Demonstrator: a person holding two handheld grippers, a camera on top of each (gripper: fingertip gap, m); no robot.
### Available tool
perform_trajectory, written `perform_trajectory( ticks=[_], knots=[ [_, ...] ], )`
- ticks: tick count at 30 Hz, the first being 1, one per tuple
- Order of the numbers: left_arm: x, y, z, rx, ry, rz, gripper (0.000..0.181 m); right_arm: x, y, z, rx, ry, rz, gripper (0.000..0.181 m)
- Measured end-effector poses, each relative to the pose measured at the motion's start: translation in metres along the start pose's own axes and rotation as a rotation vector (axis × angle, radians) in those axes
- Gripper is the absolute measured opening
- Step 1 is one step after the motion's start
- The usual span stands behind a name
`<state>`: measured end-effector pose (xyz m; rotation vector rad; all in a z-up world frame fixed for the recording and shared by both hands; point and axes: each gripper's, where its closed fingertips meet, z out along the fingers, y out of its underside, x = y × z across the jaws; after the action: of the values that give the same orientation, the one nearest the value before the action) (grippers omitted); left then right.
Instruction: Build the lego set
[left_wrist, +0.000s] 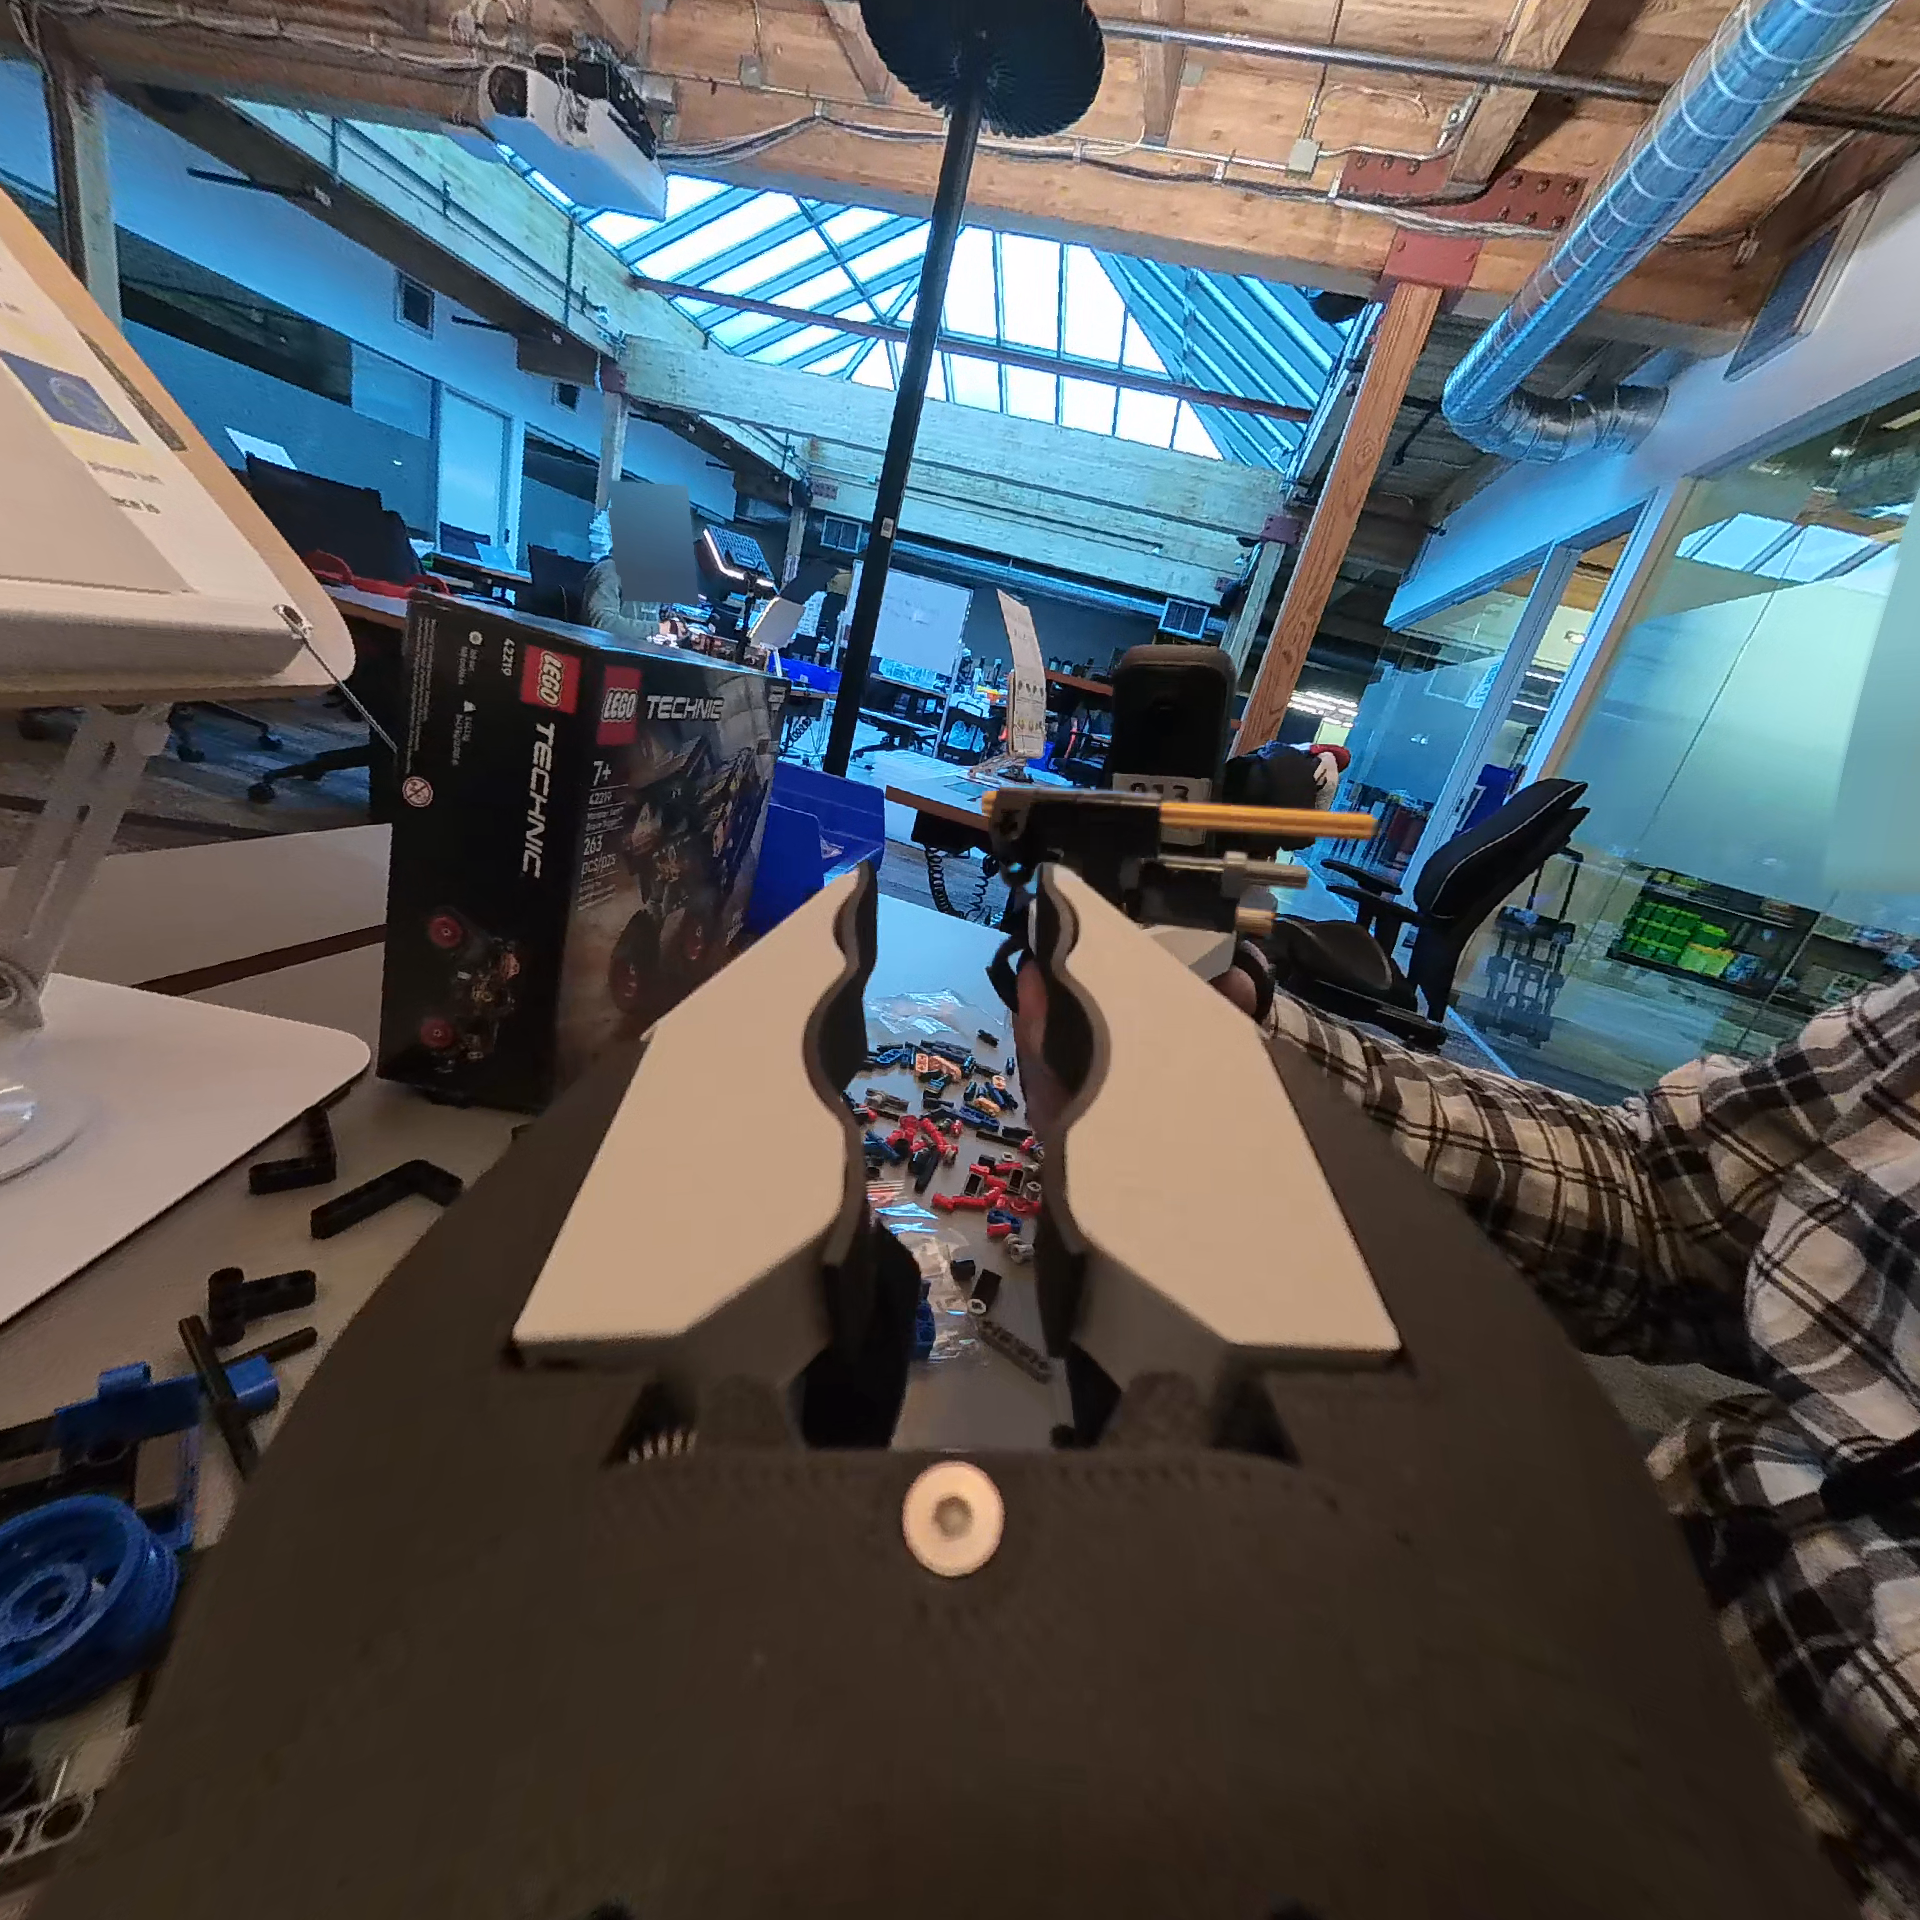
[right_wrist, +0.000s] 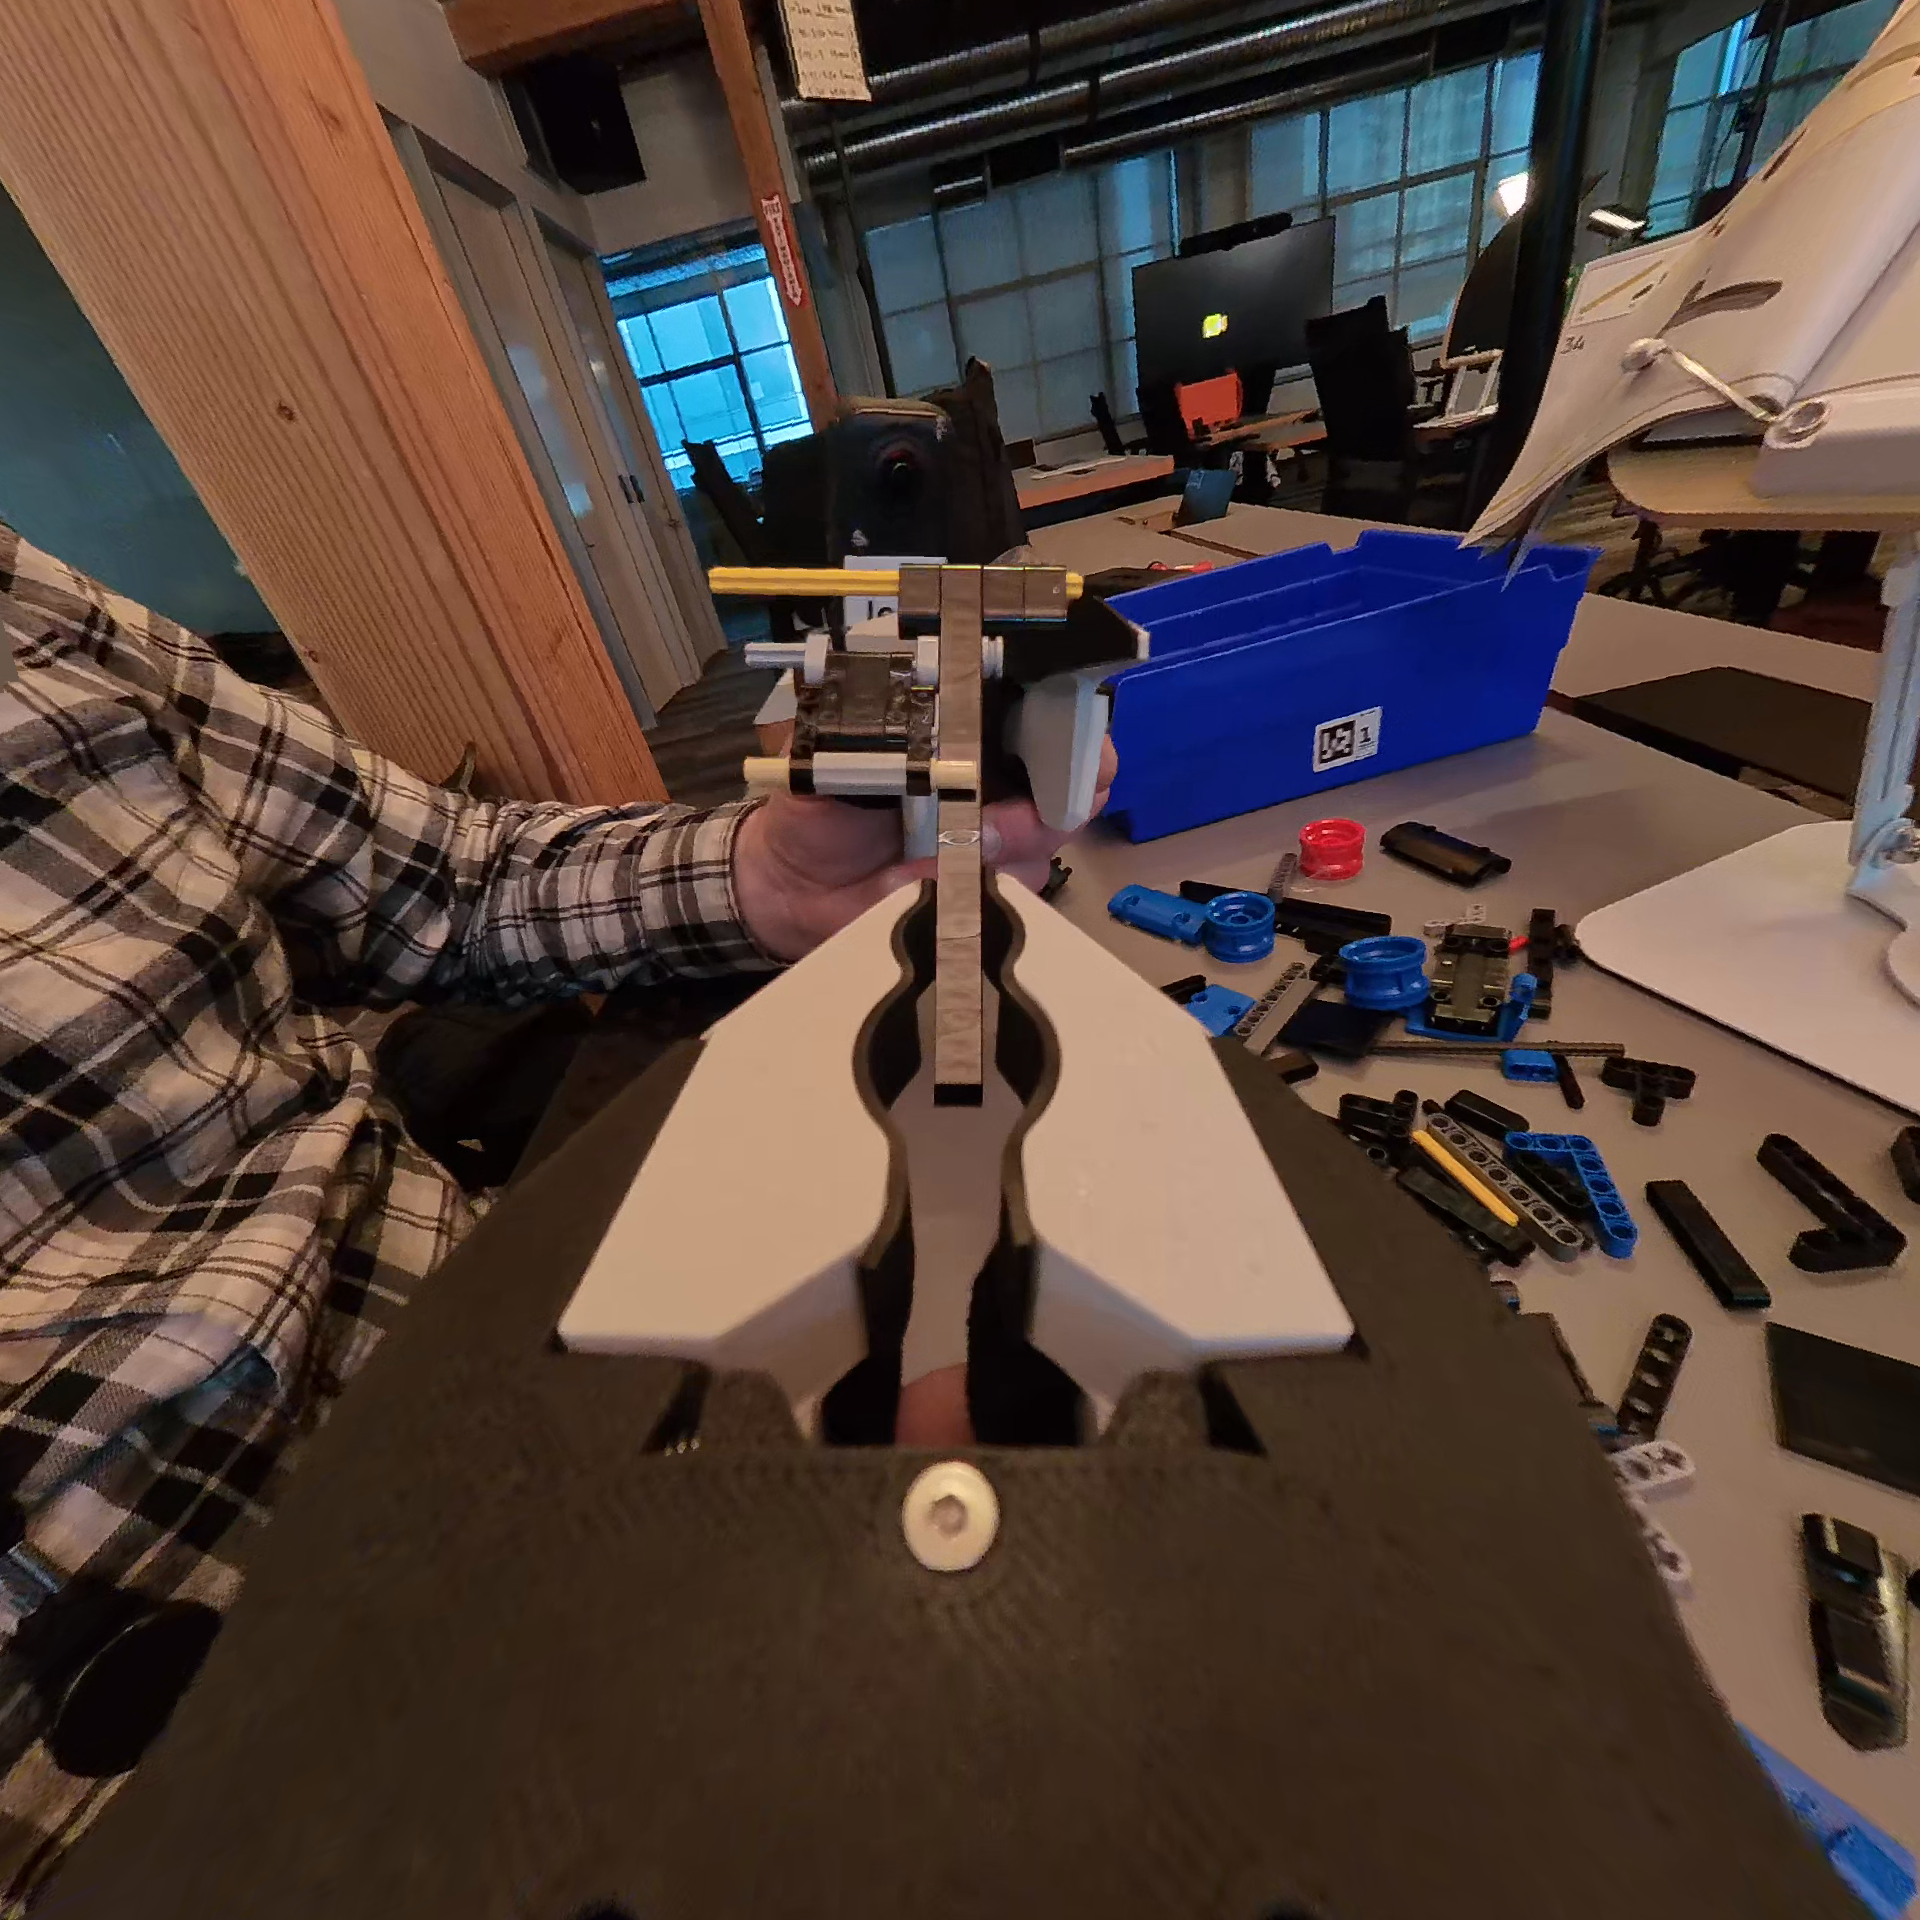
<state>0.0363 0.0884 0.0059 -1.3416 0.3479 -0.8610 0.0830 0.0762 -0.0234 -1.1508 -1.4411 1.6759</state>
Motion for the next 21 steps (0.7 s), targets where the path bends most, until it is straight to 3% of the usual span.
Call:
perform_trajectory(
  ticks=[11, 21],
  knots=[
    [-0.0031, -0.0027, -0.0021, 0.02, 0.008, -0.049, 0.029, 0.0077, -0.0014, -0.0018, 0.001, 0.107, -0.155, 0.007],
    [0.0049, 0.0022, 0.0017, 0.007, 0.084, -0.131, 0.029, 0.0, 0.0068, 0.0028, -0.035, 0.067, -0.176, 0.007]
  ],
)
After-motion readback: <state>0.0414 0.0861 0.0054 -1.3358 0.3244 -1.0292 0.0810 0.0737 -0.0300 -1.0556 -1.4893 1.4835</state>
